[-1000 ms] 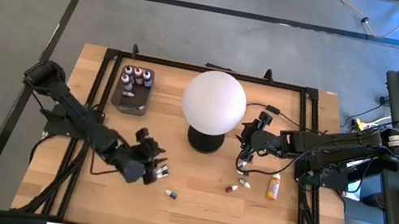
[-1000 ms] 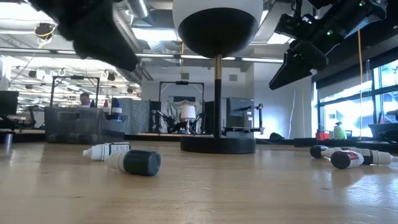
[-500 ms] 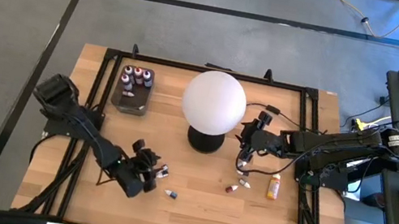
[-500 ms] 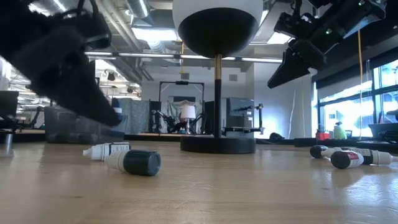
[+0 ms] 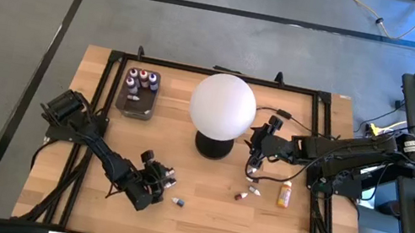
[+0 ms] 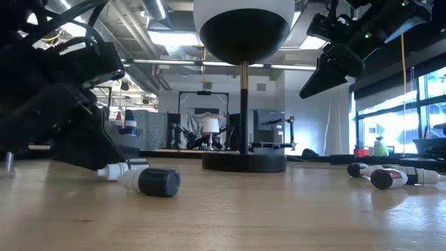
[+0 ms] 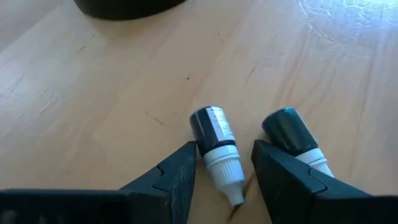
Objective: Pick & Place food coloring
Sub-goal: Put the small brown food coloring bottle into the black container
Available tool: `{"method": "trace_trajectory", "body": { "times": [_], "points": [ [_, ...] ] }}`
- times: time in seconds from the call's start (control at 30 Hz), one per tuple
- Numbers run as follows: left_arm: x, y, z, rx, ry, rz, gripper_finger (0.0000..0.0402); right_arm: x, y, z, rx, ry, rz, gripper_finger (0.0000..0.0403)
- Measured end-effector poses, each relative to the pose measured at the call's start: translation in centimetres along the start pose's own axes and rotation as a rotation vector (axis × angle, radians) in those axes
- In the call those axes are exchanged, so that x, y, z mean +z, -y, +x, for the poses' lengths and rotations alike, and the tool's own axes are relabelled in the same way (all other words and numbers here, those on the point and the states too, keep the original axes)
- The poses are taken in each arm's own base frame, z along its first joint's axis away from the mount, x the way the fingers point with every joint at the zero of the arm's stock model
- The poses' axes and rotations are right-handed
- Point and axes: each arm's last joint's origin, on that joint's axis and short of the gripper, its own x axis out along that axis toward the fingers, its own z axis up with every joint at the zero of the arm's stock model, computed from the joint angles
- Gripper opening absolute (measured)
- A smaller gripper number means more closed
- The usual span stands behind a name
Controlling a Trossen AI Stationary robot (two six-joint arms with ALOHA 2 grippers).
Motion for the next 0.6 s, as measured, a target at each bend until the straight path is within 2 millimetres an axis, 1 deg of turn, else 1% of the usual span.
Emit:
{"method": "trace_trajectory", "body": {
  "times": [0.23, 0.33, 0.47, 0.6],
  "points": [
    [0.0, 0.0, 0.0, -0.002, 0.003, 0.001, 0.0092, 0.0, 0.0, 0.0, 0.0, 0.0, -0.003, 0.023],
    [0.2, 0.2, -0.1, 0.0, 0.008, 0.05, 0.007, 0.0, 0.0, 0.0, 0.0, 0.0, -0.003, 0.023],
    [1.0, 0.0, -0.6, 0.013, 0.02, 0.11, 0.0069, 0.0, 0.0, 0.0, -0.001, -0.001, -0.004, 0.023],
    [3.4, -1.0, -2.3, 0.059, 0.054, 0.088, 0.0079, 0.0, 0.0, 0.0, -0.001, -0.001, -0.004, 0.023]
  ]
}}
